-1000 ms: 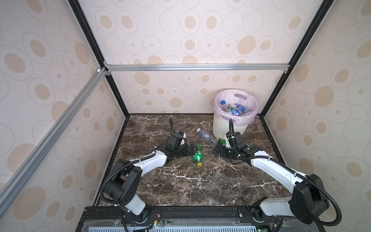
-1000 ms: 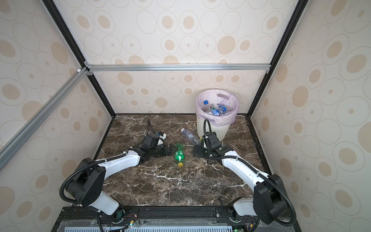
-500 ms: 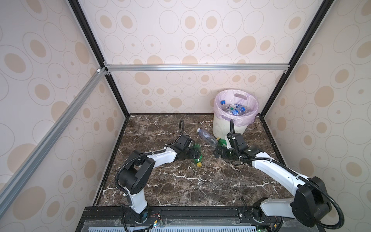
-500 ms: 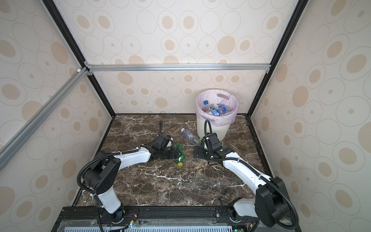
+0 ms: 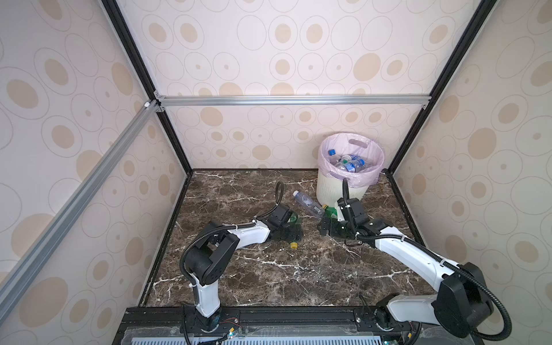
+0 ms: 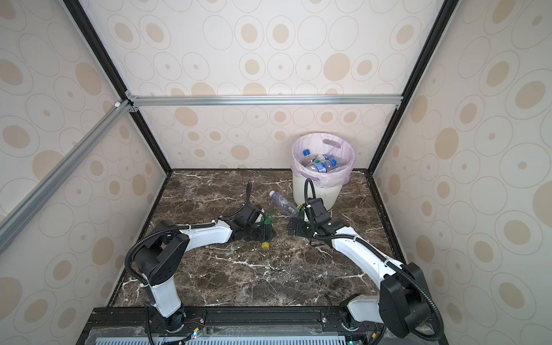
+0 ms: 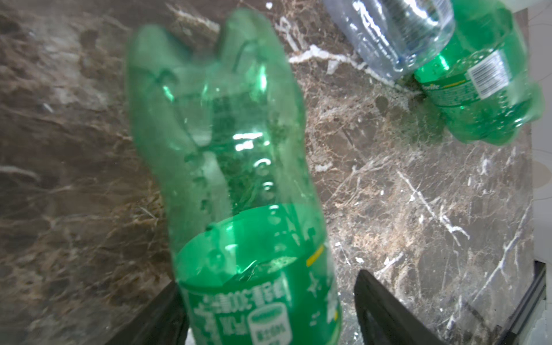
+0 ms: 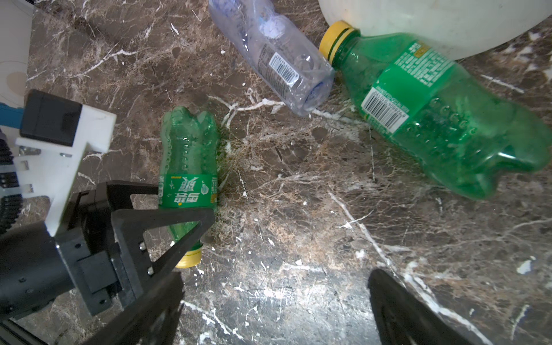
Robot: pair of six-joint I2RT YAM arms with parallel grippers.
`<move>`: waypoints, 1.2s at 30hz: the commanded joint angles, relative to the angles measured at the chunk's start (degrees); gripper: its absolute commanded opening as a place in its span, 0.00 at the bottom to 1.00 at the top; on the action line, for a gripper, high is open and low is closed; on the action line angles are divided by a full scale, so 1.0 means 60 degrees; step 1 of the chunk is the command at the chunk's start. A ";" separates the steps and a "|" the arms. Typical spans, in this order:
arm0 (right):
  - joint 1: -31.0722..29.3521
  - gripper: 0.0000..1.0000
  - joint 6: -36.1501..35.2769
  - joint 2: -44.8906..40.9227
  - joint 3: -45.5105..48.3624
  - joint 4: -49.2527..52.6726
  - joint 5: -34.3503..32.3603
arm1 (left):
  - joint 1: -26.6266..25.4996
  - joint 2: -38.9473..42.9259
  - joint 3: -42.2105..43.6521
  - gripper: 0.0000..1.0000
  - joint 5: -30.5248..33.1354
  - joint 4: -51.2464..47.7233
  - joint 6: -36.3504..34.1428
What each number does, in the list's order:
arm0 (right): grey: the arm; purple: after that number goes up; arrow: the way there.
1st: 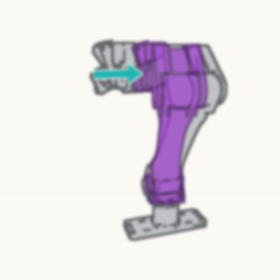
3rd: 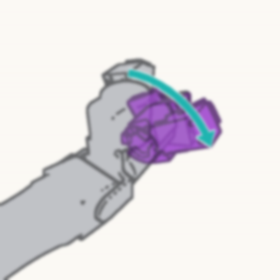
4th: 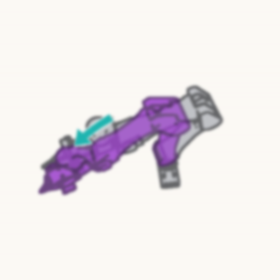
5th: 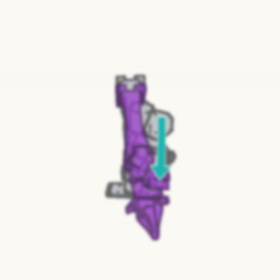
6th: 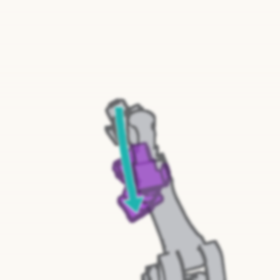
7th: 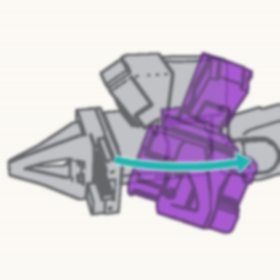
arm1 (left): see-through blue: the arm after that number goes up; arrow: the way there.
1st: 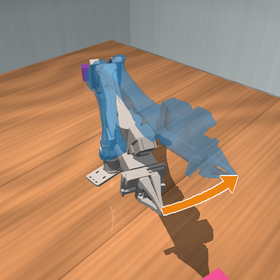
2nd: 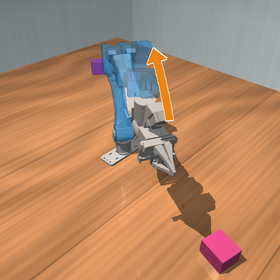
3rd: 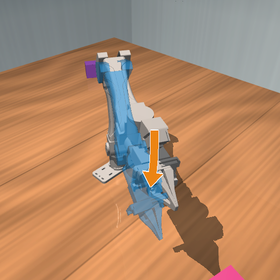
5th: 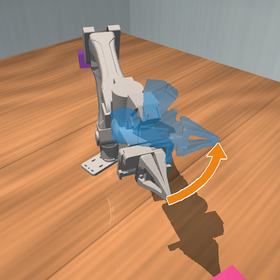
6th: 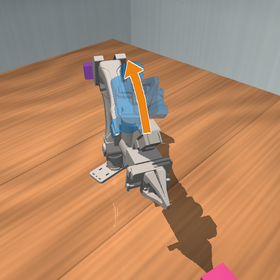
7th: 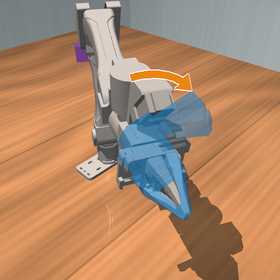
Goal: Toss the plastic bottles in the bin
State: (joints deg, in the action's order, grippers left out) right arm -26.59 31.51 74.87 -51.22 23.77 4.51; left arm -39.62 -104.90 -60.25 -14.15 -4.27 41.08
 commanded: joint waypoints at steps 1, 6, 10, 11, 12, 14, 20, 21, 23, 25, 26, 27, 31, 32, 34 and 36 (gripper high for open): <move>0.0041 1.00 0.0048 0.0047 0.0134 -0.0065 0.0053 | -0.0028 -0.0042 -0.0171 0.77 0.0202 -0.0130 -0.0145; 0.0049 1.00 0.0197 0.0094 0.0154 -0.0189 0.0166 | -0.0013 0.0069 0.0055 0.68 0.0204 -0.0050 -0.0276; 0.0041 1.00 0.0300 0.0130 0.0100 -0.0257 0.0275 | -0.0016 0.0185 0.0255 0.63 0.0212 0.0030 -0.0406; 0.0042 1.00 0.0304 0.0134 0.0083 -0.0253 0.0277 | -0.0007 0.0198 0.0300 0.62 0.0228 0.0037 -0.0444; 0.0046 1.00 0.0320 0.0147 0.0066 -0.0247 0.0282 | -0.0015 0.0218 0.0333 0.62 0.0234 0.0046 -0.0470; 0.0045 1.00 0.0354 0.0163 0.0041 -0.0254 0.0335 | -0.0009 0.0240 0.0381 0.60 0.0195 0.0089 -0.0531; 0.0046 1.00 0.0669 0.0135 0.0056 -0.0439 0.0593 | -0.0008 0.0837 0.0866 0.59 -0.0299 0.0972 -0.0607; 0.0050 1.00 0.0729 0.0123 0.0056 -0.0472 0.0642 | -0.0013 0.0956 0.0948 0.59 -0.0392 0.1168 -0.0614; 0.0092 1.00 0.0997 0.0117 0.0056 -0.0648 0.0917 | -0.0006 0.1165 0.1093 0.59 -0.0543 0.1491 -0.0633; 0.0187 1.00 0.1358 0.0105 0.0069 -0.0928 0.1337 | -0.0007 0.1389 0.1248 0.59 -0.0774 0.1825 -0.0655; 0.0210 1.00 0.1467 0.0104 0.0026 -0.1004 0.1408 | -0.0007 0.1493 0.1339 0.59 -0.0880 0.1986 -0.0652; 0.0213 1.00 0.1561 0.0105 -0.0033 -0.1046 0.1483 | -0.0016 0.1597 0.1428 0.59 -0.0979 0.2169 -0.0650; 0.0202 1.00 0.1856 0.0156 -0.0273 -0.1299 0.1837 | -0.0015 0.2074 0.1802 0.58 -0.1357 0.2822 -0.0679; 0.0211 1.00 0.1918 0.0176 -0.0314 -0.1372 0.1912 | -0.0005 0.2166 0.1890 0.59 -0.1460 0.2968 -0.0682; 0.0212 1.00 0.2058 0.0248 -0.0390 -0.1535 0.2049 | -0.0020 0.2297 0.2045 0.58 -0.1667 0.3257 -0.0639; 0.0212 0.99 0.2183 0.0374 -0.0411 -0.1801 0.2251 | -0.0060 0.2373 0.2154 0.58 -0.1840 0.3339 -0.0593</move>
State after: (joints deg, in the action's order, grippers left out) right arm -25.52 42.15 76.05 -51.99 15.77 15.55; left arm -39.66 -92.07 -48.16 -22.50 11.94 38.24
